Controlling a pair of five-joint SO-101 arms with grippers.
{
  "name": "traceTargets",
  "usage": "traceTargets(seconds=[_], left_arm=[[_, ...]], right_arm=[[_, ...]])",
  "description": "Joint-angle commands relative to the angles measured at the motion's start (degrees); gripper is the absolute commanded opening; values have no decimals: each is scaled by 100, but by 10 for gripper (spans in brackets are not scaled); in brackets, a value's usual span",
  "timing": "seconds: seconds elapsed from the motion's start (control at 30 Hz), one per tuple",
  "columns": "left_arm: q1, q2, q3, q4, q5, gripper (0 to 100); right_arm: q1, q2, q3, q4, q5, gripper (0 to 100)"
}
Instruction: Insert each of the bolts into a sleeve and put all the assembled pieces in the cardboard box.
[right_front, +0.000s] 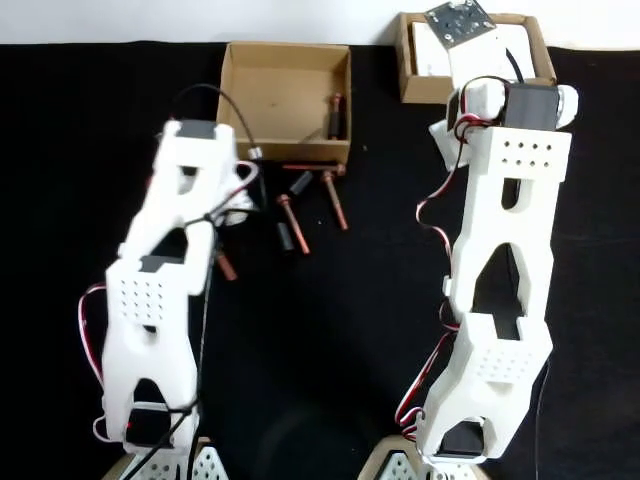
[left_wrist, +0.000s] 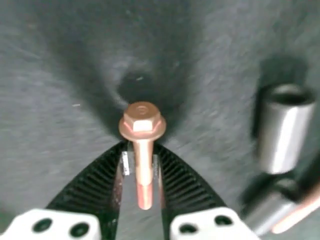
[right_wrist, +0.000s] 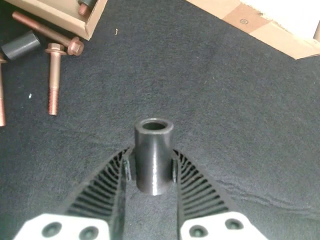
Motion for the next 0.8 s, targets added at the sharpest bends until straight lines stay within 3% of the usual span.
traceTargets(seconds=[0.0,0.33,0.57,0.77], left_arm=[[-66,-75,-400,343,-1046,8],[233,40,-259,316,-3596,8],[567,48,-268,185,-3833,21],[453,48,-303,176,-3807,172]], right_arm=[[57,-31,-40,-84,-62,7],[57,-40,-40,-48,-18,7],[224,-57,-31,-31,-18,7],[435,-48,4,-31,-9,7]])
